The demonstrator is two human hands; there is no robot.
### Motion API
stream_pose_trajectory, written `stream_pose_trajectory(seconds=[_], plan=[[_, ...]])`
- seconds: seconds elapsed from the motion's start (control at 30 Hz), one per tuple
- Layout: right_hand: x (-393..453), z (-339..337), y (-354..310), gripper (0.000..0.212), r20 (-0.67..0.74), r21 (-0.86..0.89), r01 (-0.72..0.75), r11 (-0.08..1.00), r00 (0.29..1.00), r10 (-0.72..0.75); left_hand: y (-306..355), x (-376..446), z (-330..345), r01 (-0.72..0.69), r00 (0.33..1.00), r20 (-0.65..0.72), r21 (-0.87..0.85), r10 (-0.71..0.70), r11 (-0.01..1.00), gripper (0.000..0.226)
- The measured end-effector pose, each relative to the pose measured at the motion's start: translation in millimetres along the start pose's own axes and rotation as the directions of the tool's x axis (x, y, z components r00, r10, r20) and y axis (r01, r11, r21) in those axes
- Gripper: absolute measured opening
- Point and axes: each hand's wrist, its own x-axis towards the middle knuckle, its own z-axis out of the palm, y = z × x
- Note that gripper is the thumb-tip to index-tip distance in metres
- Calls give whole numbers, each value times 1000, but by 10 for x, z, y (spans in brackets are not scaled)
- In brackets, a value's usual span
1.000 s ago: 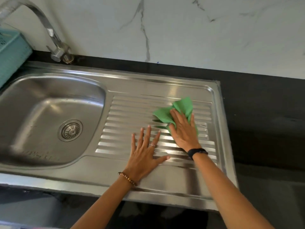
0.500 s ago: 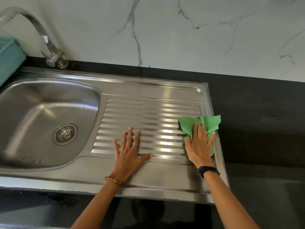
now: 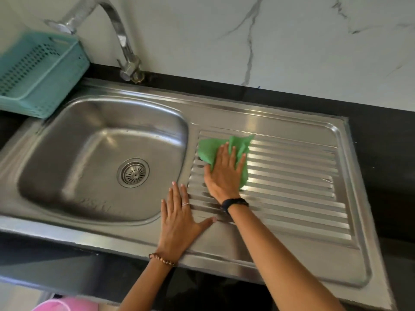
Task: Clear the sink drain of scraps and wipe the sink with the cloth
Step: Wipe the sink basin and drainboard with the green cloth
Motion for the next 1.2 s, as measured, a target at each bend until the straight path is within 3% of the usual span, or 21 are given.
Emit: stream_pose_trajectory(seconds=[0.1, 0.2, 0.3, 0.43, 0.57, 0.73, 0.8, 0.83, 0.87, 0.93, 0.97, 1.1, 1.17, 1.2], plan=[[140, 109, -536, 66, 52, -26, 158, 987, 986, -156, -57, -2, 14, -40, 999, 10, 63, 40, 997, 110], [96, 224, -869, 62, 140, -77, 350, 934, 931, -337, -100, -9, 23, -81, 996, 56, 102, 75, 992, 87], [59, 248, -801, 58, 128, -46, 387, 921, 917, -379, -92, -43, 4, -101, 995, 38, 119, 97, 988, 90], [-8, 161, -371, 56, 68, 52, 316, 947, 945, -319, -55, -102, -4, -99, 995, -14, 174, 103, 980, 98], [-159, -2, 369, 56, 30, 16, 213, 977, 977, -213, 59, -144, 23, -69, 997, 34, 100, 66, 993, 99], [-391, -294, 1504, 55, -1, 27, 0, 1000, 1000, 0, 635, -147, 169, -228, 968, 115, 40, 222, 973, 101], [-511, -514, 1924, 52, 51, 201, -146, 969, 989, 138, 842, -161, 260, -275, 948, 173, 25, 267, 961, 107], [-577, -675, 2069, 50, 98, 410, -245, 879, 970, 224, 912, -174, 307, -290, 941, 194, 39, 277, 956, 112], [-618, -814, 2167, 47, 145, 629, -321, 708, 943, 299, 943, -183, 348, -297, 939, 204, 65, 279, 953, 118], [-735, -1165, 2294, 40, 254, 906, -346, 242, 904, 344, 976, -206, 405, -297, 941, 199, 107, 272, 949, 124], [-792, -1313, 2354, 38, 296, 942, -331, 55, 897, 329, 977, -205, 418, -291, 943, 202, 111, 265, 950, 126], [-1034, -1594, 2581, 48, 233, 921, -131, -368, 940, 248, 981, -176, 415, -273, 941, 235, 104, 243, 956, 129], [-1181, -1550, 2586, 50, 179, 846, 15, -533, 933, 311, 983, -178, 418, -263, 945, 230, 113, 232, 958, 125], [-1245, -1497, 2572, 54, 166, 855, 47, -516, 919, 359, 979, -184, 419, -259, 946, 229, 111, 229, 960, 120]])
